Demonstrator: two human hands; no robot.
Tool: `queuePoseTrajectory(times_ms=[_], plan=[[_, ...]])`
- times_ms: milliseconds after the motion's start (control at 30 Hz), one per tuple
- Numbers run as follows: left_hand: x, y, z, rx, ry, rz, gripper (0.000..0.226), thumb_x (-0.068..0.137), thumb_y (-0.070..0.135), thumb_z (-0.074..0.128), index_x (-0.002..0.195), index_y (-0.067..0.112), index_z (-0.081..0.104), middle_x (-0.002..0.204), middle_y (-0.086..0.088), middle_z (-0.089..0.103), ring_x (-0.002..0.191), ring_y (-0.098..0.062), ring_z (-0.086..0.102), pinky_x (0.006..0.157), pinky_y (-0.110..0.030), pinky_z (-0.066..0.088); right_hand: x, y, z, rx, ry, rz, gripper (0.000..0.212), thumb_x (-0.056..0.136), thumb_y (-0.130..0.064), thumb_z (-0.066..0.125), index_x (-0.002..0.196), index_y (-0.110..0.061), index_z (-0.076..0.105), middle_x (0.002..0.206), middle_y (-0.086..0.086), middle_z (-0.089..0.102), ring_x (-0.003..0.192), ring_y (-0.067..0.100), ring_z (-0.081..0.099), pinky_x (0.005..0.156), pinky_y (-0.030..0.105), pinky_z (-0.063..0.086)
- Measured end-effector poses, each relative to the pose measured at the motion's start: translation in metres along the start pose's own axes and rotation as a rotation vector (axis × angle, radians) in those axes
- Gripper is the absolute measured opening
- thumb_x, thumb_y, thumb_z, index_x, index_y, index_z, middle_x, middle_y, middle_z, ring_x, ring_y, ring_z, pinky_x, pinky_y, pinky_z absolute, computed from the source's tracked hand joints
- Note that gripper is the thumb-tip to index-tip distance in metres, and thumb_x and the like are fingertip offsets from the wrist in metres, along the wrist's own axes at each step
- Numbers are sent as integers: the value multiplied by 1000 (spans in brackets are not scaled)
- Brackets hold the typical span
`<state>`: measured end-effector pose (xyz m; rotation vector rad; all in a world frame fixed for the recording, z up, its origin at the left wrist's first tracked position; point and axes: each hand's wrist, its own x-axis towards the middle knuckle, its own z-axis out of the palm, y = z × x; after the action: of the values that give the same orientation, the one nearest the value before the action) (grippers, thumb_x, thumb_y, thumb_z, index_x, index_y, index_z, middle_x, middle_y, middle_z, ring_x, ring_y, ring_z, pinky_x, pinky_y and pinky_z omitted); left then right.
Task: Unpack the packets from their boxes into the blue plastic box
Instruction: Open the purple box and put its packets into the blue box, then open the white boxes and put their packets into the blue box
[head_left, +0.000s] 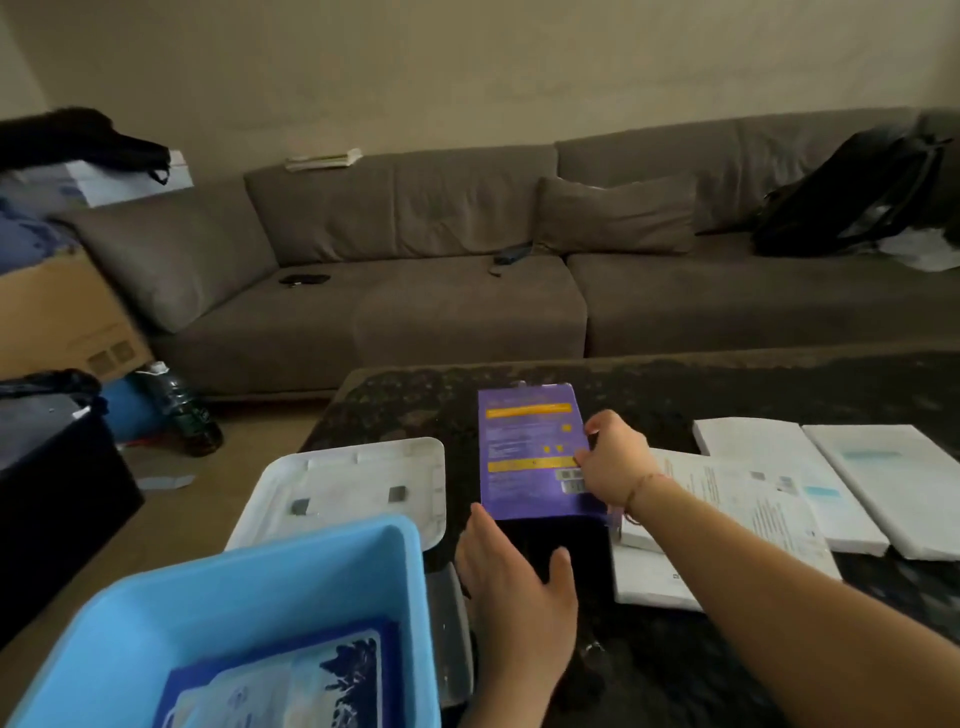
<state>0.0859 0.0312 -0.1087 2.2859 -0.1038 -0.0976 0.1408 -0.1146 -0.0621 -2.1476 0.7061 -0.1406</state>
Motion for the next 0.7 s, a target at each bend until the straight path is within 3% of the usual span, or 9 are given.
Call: queuePoseTrajectory(times_ms=[133,233,300,400,533,633,700], plan=[[17,-3,7,204,-11,-123,93,95,51,55,156,15,-5,164,-2,9,151,-23,7,120,-42,17,4,0,25,-273,-88,-55,26,97,-17,53,122,-11,52,125,9,60,111,27,59,93,37,49],[20,-2,14,326,-3,-145,95,93,55,53,156,13,-4,163,-4,11,150,-24,10,118,-41,23,6,2,36,-443,-105,-129,3,97,-15,52,97,-14,54,112,6,64,88,18,57,78,29,47],[21,-2,17,355,1,-155,96,93,56,53,155,12,-5,163,-5,11,150,-24,10,117,-42,25,10,6,42,-534,-95,-145,11,96,-16,55,89,-17,46,101,4,60,73,13,46,70,27,41],[22,-2,18,350,-9,-153,96,93,56,53,155,12,-6,162,-4,10,150,-24,9,117,-44,26,16,12,50,-610,-82,-146,14,94,-18,59,92,-17,46,103,5,61,75,14,47,68,28,40],[23,-3,18,288,-31,-158,96,93,54,53,155,14,-8,164,-4,3,151,-24,3,118,-48,21,14,12,41,-572,-78,-213,13,94,-17,59,106,-14,58,110,6,64,85,19,57,70,29,45],[15,-2,22,249,-15,-84,93,92,54,53,155,20,-6,164,-4,-4,151,-26,-1,118,-55,11,5,15,-4,-421,84,-365,25,92,-19,61,115,-14,65,109,5,69,99,24,64,82,34,54],[4,1,29,230,21,108,81,92,53,52,155,26,8,163,0,6,150,-24,4,118,-55,10,0,30,-45,-397,236,-390,27,92,-26,61,117,-17,67,110,5,71,102,26,65,89,39,54]])
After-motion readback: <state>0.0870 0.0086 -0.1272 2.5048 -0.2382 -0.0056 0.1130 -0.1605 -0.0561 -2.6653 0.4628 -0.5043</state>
